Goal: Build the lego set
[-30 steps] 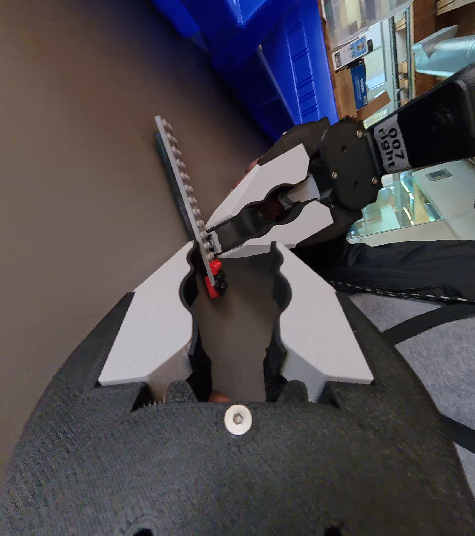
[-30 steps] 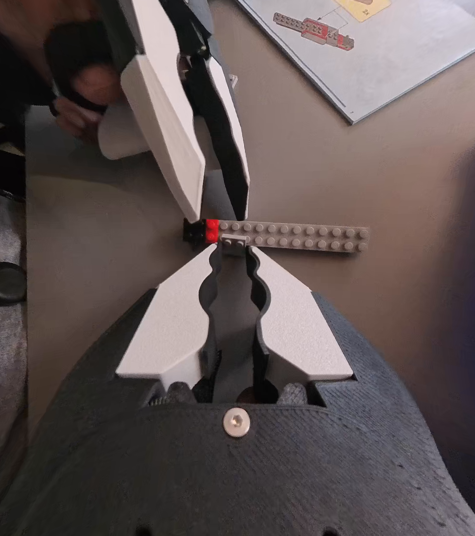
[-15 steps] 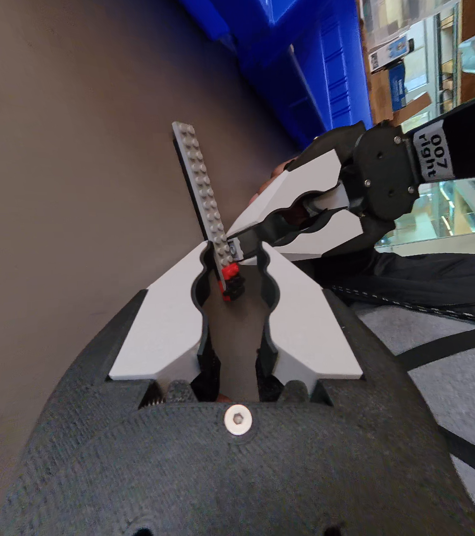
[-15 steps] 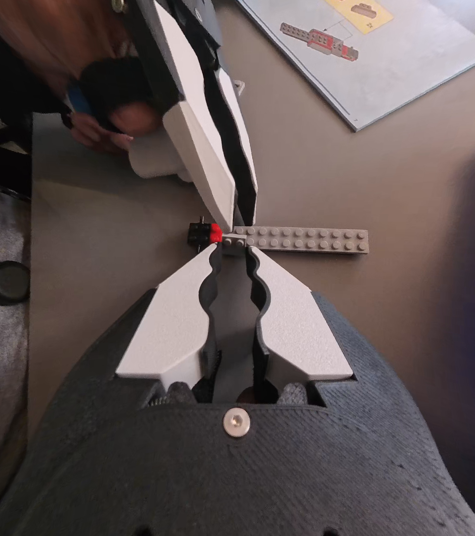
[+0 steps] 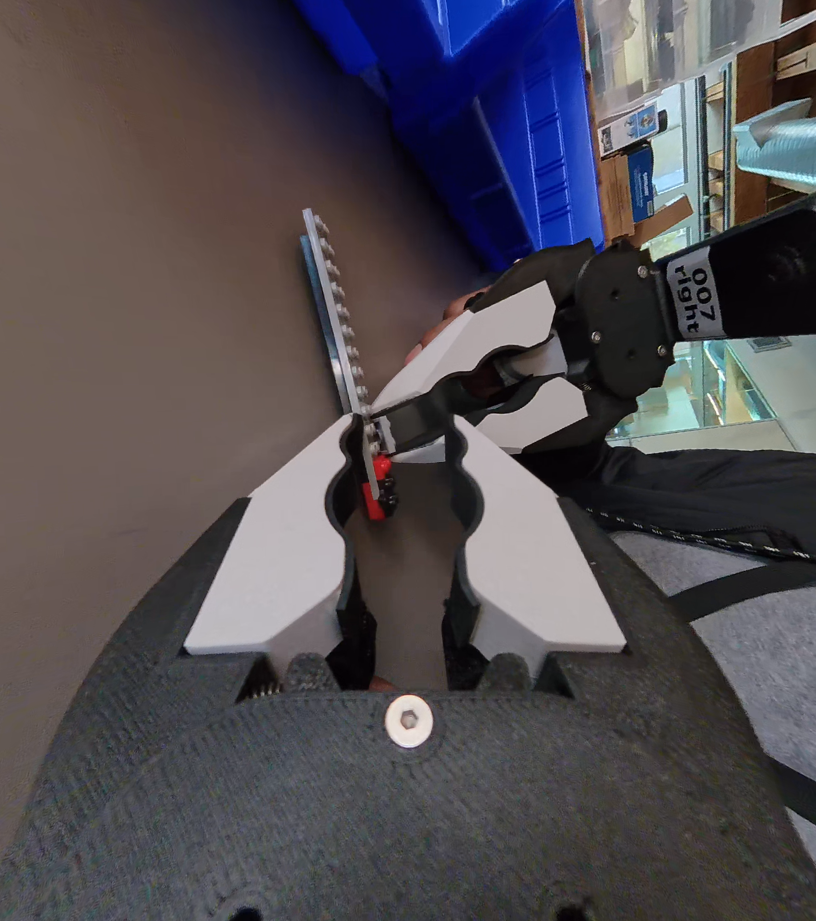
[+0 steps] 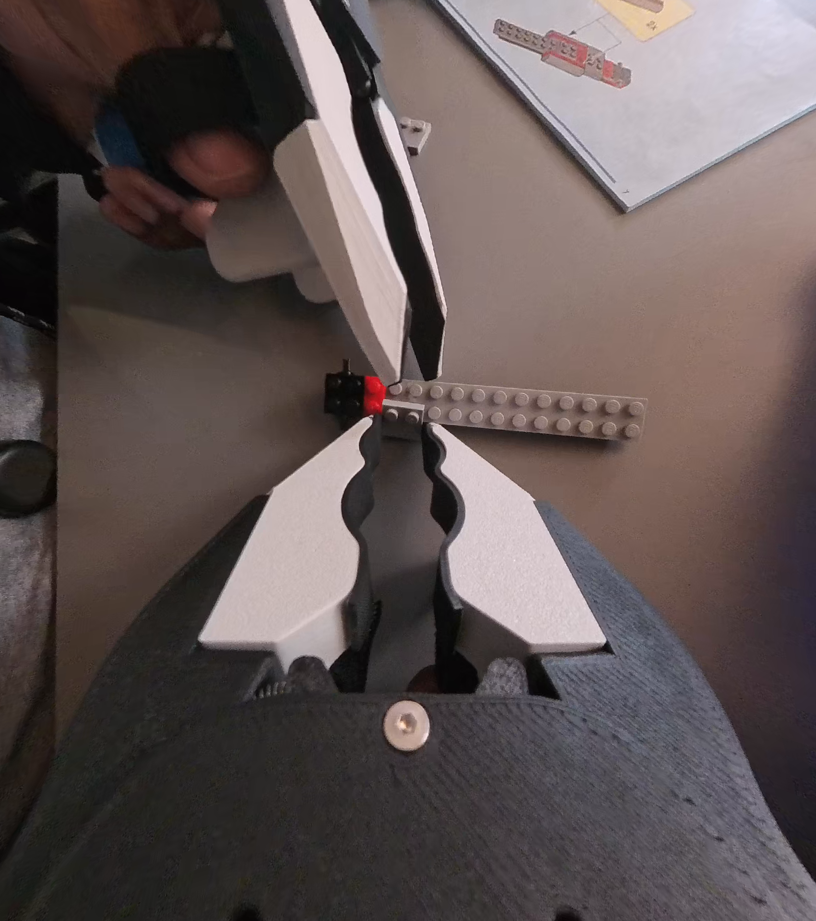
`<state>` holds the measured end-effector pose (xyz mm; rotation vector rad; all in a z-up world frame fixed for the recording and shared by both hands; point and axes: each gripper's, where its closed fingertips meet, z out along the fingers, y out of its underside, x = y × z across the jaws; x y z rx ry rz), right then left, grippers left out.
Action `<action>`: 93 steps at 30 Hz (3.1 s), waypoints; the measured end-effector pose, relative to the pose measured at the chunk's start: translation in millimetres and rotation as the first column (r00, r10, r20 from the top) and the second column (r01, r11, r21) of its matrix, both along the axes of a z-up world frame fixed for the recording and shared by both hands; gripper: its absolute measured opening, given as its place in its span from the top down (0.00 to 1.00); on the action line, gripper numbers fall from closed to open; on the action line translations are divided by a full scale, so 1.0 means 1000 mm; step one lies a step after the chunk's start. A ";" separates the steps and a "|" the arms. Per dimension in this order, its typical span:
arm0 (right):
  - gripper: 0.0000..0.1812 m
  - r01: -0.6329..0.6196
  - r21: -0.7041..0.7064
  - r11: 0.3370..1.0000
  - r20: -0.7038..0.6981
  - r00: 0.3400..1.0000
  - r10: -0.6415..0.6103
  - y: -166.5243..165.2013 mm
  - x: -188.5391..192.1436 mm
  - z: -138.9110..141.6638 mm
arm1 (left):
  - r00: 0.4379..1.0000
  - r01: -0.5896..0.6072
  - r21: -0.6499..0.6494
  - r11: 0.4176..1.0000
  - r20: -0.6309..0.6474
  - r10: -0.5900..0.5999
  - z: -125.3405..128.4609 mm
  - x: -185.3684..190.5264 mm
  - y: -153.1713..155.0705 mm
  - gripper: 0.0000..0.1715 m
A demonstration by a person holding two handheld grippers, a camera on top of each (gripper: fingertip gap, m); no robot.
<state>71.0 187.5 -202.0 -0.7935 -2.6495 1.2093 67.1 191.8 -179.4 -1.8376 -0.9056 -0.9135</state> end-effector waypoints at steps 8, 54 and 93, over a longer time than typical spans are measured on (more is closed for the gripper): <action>0.89 -0.001 0.014 1.000 -0.017 1.000 0.001 0.000 0.000 -0.001 | 0.995 -0.015 -0.044 0.999 -0.104 0.010 0.001 0.003 0.002 0.79; 0.89 0.003 -0.017 1.000 -0.062 0.998 -0.004 0.001 -0.002 0.006 | 0.984 -0.075 -0.089 0.993 -0.169 0.059 -0.004 -0.011 -0.004 0.80; 0.72 -0.388 0.239 0.890 -0.216 0.873 0.438 0.005 -0.035 0.009 | 0.999 0.025 0.052 0.998 -0.024 -0.024 0.000 0.003 -0.012 0.99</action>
